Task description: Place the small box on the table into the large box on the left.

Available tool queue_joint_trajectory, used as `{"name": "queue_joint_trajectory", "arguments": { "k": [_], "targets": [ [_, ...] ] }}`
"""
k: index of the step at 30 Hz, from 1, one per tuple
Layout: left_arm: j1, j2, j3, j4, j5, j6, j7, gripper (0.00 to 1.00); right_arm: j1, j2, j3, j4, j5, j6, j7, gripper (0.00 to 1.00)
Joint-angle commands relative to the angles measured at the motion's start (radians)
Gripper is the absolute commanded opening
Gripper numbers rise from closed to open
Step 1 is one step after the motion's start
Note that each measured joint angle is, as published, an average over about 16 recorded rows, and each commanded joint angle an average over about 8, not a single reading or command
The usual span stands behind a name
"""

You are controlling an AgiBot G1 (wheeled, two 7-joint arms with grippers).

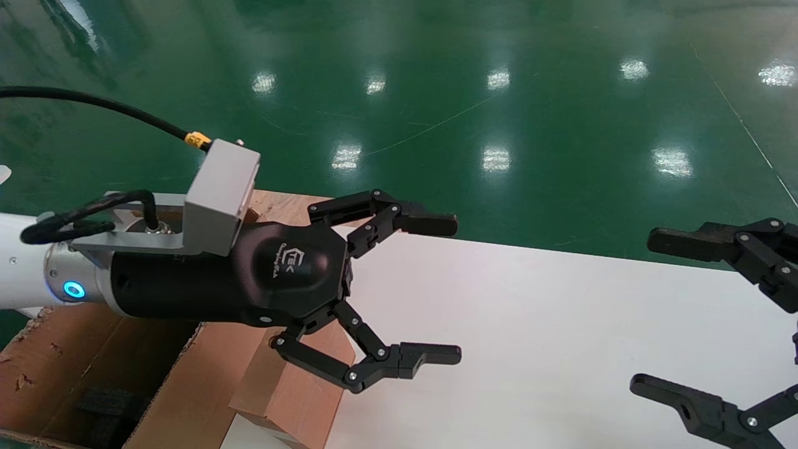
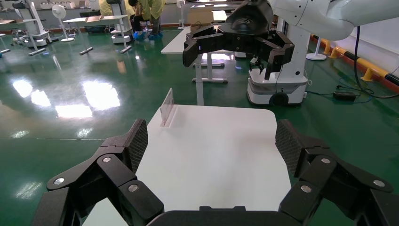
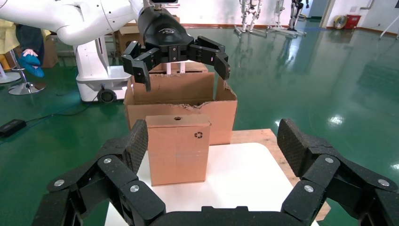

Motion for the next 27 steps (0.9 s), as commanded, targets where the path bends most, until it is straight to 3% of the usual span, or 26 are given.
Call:
{"name": "queue_joint_trajectory", "arguments": {
  "k": [1, 11, 13, 19, 21, 27],
  "targets": [
    [0.000, 0.000, 0.000, 0.000, 0.000, 0.000, 0.000, 1.00, 0.000, 0.000, 0.000, 0.000, 0.000, 0.000, 0.000, 1.00],
    [0.000, 0.000, 0.000, 0.000, 0.000, 0.000, 0.000, 1.00, 0.000, 0.000, 0.000, 0.000, 0.000, 0.000, 0.000, 1.00],
    [0.000, 0.000, 0.000, 0.000, 0.000, 0.000, 0.000, 1.00, 0.000, 0.000, 0.000, 0.000, 0.000, 0.000, 0.000, 0.83],
    [0.001, 0.000, -0.001, 0.000, 0.000, 0.000, 0.000, 1.00, 0.000, 0.000, 0.000, 0.000, 0.000, 0.000, 0.000, 0.08],
    [0.000, 0.000, -0.001, 0.000, 0.000, 0.000, 0.000, 1.00, 0.000, 0.000, 0.000, 0.000, 0.000, 0.000, 0.000, 0.00],
    [-0.011, -0.016, 0.007, -0.014, 0.040, -0.017, -0.007, 1.00, 0.000, 0.000, 0.000, 0.000, 0.000, 0.000, 0.000, 0.00]
  ]
}}
